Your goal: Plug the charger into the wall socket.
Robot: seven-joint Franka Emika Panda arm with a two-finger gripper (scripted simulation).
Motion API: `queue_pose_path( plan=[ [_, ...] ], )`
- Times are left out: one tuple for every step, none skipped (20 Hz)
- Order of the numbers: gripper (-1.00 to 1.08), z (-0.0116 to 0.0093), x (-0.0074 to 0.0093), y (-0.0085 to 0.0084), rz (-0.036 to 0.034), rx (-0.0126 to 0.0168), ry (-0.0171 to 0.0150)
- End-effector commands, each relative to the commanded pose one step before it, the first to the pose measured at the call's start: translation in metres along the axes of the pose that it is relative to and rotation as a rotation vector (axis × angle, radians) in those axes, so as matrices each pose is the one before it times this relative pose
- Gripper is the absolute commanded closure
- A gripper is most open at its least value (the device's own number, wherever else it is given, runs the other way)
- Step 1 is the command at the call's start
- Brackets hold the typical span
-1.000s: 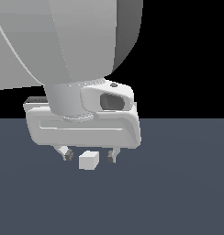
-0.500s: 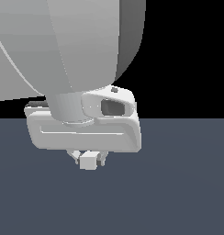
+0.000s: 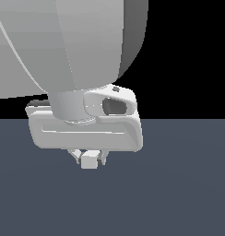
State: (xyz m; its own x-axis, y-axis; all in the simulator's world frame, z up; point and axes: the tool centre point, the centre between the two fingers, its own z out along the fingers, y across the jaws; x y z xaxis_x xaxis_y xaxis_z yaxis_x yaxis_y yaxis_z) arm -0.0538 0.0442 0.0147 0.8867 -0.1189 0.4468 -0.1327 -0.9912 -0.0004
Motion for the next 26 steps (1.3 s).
queue_pose_path(
  plan=[
    [1.08,-0.00204,0.00481,0.00341,-0.00278,0.00088,0.00133],
    [1.08,-0.00114,0.00257,0.00175,-0.00226,0.00075,0.00024],
    [1.08,-0.00129,0.00294,0.00206,-0.00244,0.00082,0.00026],
    [1.08,-0.00143,0.00327,0.00226,-0.00276,0.00094,0.00029],
    [1.08,-0.00156,0.00359,0.00249,-0.00298,0.00102,0.0003],
    [1.08,-0.00169,0.00388,0.00266,-0.00325,0.00112,0.00032],
    [1.08,-0.0018,0.00415,0.00284,-0.00344,0.0012,0.00033],
    [1.08,-0.0019,0.00439,0.00296,-0.00367,0.0013,0.00034],
    [1.08,-0.00198,0.00461,0.00311,-0.00377,0.00137,0.00033],
    [1.08,-0.00205,0.0048,0.0032,-0.00392,0.00147,0.00032],
    [1.08,-0.0021,0.00496,0.00328,-0.00401,0.00156,0.0003],
    [1.08,-0.00213,0.00506,0.0033,-0.00409,0.00166,0.00028],
    [1.08,-0.00213,0.00512,0.00336,-0.00401,0.0017,0.00023],
    [1.08,-0.00212,0.00515,0.00331,-0.00403,0.00181,0.00019],
    [1.08,-0.00207,0.00508,0.00322,-0.00394,0.00188,0.00012],
    [1.08,-0.00191,0.00475,0.00297,-0.00364,0.00185,0.00005],
    [1.08,-0.00175,0.00438,0.0027,-0.00333,0.00179,0.00001],
    [1.08,-0.00159,0.00402,0.00248,-0.00301,0.0017,-0.00003],
    [1.08,-0.00145,0.00369,0.00221,-0.00278,0.00166,-0.00007],
    [1.08,-0.0013,0.00338,0.00203,-0.00247,0.00157,-0.00013],
    [1.08,-0.00116,0.00308,0.00179,-0.00228,0.00155,-0.0002],
    [1.08,-0.00103,0.00281,0.00164,-0.00201,0.00145,-0.00024],
    [1.08,-0.00092,0.00256,0.00147,-0.00181,0.00137,-0.00026],
    [1.08,-0.00083,0.00231,0.00133,-0.00162,0.00127,-0.00025],
    [1.08,-0.00074,0.00208,0.00121,-0.00141,0.00114,-0.00024],
    [1.08,-0.00064,0.00184,0.00103,-0.00129,0.00107,-0.00024]
  ],
)
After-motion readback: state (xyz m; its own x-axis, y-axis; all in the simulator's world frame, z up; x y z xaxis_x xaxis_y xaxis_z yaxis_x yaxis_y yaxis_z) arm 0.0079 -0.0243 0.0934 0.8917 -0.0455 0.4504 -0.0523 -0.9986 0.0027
